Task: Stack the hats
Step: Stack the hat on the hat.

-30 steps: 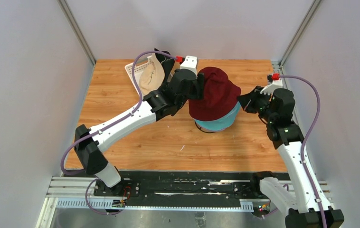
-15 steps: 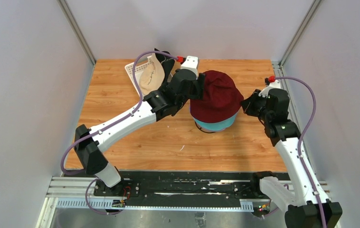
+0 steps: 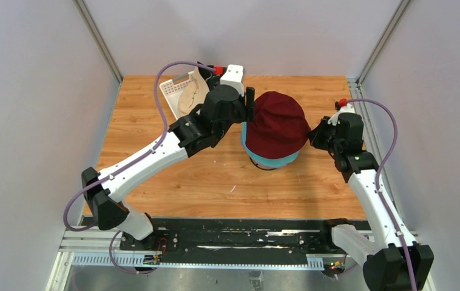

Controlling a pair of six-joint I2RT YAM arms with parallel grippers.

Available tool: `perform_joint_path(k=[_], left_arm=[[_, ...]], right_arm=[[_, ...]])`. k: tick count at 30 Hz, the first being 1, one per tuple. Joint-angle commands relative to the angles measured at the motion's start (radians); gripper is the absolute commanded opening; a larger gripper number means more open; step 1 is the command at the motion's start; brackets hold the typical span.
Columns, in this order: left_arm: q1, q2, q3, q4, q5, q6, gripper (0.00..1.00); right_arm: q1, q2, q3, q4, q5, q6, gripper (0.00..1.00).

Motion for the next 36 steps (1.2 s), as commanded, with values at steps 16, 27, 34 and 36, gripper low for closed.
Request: perform_joint_path(k=[16,27,34,36], left_arm=[[-0.003,-0.114,-0.174,0.120,-0.068,-0.029,0.65],[-0.003,-0.152,-0.336,0.230,-0.062,-0.085,0.65],[-0.003,-0.158,-0.401,0.290,-0.032,-0.120,0.65],[-0.003,-0.155,-0.416,0.305,-0.018,-0.132,0.65]], right_arm=[[-0.034,0.126,0.031,-0.003,0.104,-0.025,0.01],[-0.030,0.257,0.110,0.055,0.087,-0.034,0.01],[-0.013,0.330,0.171,0.075,0.103,-0.057,0.01],[-0.007,0.348,0.181,0.088,0.105,-0.063,0.00]])
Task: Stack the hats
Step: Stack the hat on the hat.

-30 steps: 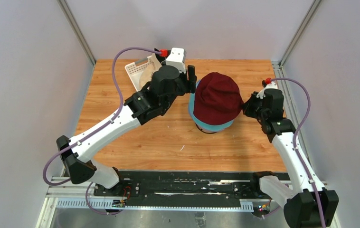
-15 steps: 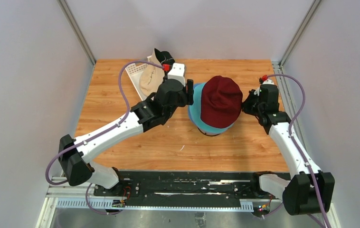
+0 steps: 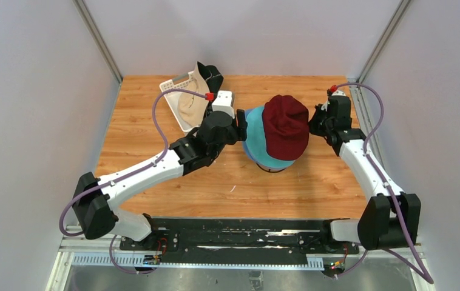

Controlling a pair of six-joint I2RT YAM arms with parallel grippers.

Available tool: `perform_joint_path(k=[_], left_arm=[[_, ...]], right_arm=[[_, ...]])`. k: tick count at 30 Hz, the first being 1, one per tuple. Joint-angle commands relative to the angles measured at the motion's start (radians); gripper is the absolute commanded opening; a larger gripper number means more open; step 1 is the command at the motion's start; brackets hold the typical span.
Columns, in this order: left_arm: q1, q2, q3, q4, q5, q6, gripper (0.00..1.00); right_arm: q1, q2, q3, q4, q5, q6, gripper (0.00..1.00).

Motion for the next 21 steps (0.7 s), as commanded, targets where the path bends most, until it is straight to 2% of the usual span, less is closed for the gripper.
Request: perform_joint_path(k=[1,8,21], left_arm=[[-0.003,-0.020,-0.037,0.089,0.017,-0.047,0.65],[-0.003,-0.010,-0.084,0.178,0.052,-0.062,0.65],[-0.003,0.032,-0.065,0.269,0.044,-0.004,0.65]], right_arm=[[0.010,0.039,0.047,0.039,0.033,-0.030,0.00],[0.045,0.100,0.102,0.057,0.041,-0.044,0.01],[0.068,0.186,0.181,0.088,0.029,-0.060,0.00]])
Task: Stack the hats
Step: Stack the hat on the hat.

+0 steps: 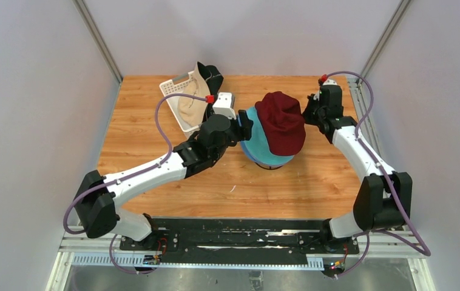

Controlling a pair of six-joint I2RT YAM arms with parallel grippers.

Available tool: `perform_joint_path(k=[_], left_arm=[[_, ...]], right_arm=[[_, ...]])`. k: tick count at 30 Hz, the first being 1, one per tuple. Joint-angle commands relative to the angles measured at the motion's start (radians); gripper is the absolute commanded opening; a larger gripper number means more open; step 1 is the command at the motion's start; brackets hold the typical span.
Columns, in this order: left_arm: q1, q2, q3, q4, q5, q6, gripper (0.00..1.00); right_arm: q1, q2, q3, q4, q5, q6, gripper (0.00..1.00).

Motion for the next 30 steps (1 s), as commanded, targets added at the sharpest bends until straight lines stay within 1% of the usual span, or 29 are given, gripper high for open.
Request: perform_joint_path(k=[1,18,22,30], left_arm=[[-0.003,0.027,0.023,0.061,-0.002,0.023,0.65],[-0.003,0.114,0.082,0.140,0.074,0.036,0.65],[-0.003,0.091,0.068,0.166,0.068,0.043,0.65],[-0.002,0.003,-0.004,0.275,0.058,0.063,0.65]], right_arm=[[0.023,0.033,0.057,0.035,-0.005,-0.011,0.01],[0.046,0.035,0.069,0.039,-0.009,-0.023,0.01],[0.052,0.037,0.066,0.039,-0.005,-0.025,0.01],[0.066,0.040,0.070,0.036,0.007,-0.034,0.01]])
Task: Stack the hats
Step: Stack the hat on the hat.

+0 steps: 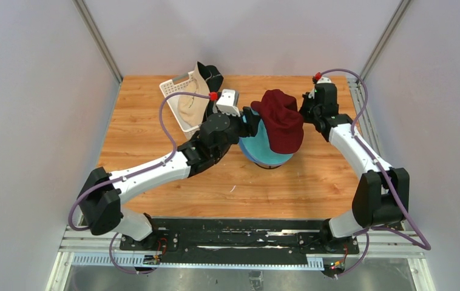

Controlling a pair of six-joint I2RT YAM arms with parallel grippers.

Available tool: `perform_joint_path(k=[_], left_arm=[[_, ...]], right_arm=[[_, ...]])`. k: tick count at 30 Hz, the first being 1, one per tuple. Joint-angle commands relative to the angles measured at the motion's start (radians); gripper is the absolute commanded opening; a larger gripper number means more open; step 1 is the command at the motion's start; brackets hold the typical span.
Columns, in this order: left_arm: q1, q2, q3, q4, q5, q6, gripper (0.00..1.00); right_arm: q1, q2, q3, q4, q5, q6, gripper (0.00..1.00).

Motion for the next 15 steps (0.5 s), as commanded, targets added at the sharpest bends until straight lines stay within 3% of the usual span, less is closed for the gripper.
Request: perform_joint_path(k=[1,10,15], left_arm=[[-0.003,-0.055,-0.010,0.109,-0.002,0.023,0.65],[-0.003,-0.032,0.018,0.107,0.040,0.029,0.65],[-0.002,-0.070,0.012,0.019,-0.070,0.045,0.65]], right_arm=[[0.036,-0.002,0.033,0.019,0.005,-0.015,0.01],[0.043,-0.014,0.034,0.009,0.016,-0.025,0.01],[0.047,-0.019,0.033,0.006,0.017,-0.027,0.01]])
